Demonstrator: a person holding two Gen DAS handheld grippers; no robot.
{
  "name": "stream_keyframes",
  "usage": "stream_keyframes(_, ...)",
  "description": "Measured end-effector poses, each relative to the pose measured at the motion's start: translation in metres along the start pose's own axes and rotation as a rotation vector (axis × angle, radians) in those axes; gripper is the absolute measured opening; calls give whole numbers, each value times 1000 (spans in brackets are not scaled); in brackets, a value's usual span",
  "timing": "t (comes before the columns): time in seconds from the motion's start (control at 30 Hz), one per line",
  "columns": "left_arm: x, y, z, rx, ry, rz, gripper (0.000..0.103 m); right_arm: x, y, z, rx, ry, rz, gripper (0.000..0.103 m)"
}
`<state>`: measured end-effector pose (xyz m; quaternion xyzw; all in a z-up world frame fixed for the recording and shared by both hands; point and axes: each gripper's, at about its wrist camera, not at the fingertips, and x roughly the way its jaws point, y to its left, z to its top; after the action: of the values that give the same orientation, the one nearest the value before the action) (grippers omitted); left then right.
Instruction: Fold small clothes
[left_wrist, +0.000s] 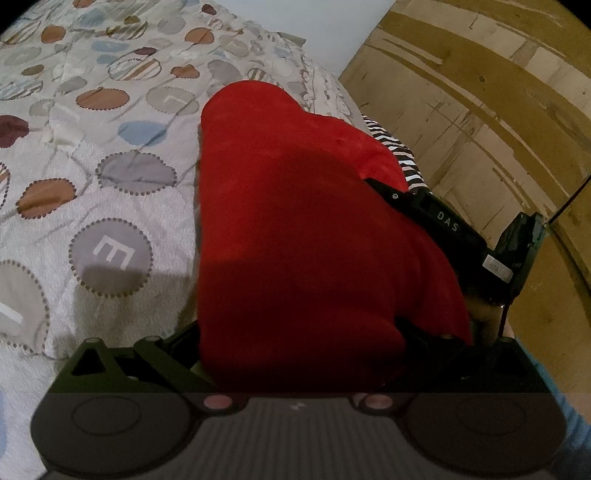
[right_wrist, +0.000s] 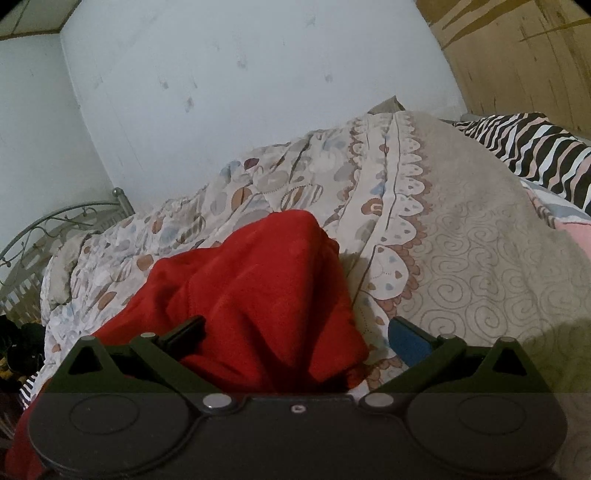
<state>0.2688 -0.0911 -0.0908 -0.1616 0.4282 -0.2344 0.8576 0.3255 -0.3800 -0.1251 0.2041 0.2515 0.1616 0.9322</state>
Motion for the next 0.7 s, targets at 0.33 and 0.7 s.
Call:
stream_keyframes(0.33,-20,18,21,-176,40,-103,103,-1,0,0,-2,-3,-1,102)
stream_keyframes(0.7,-32,13,20,-158,7,-75,102,-3,-1,0,3,-10,6,102)
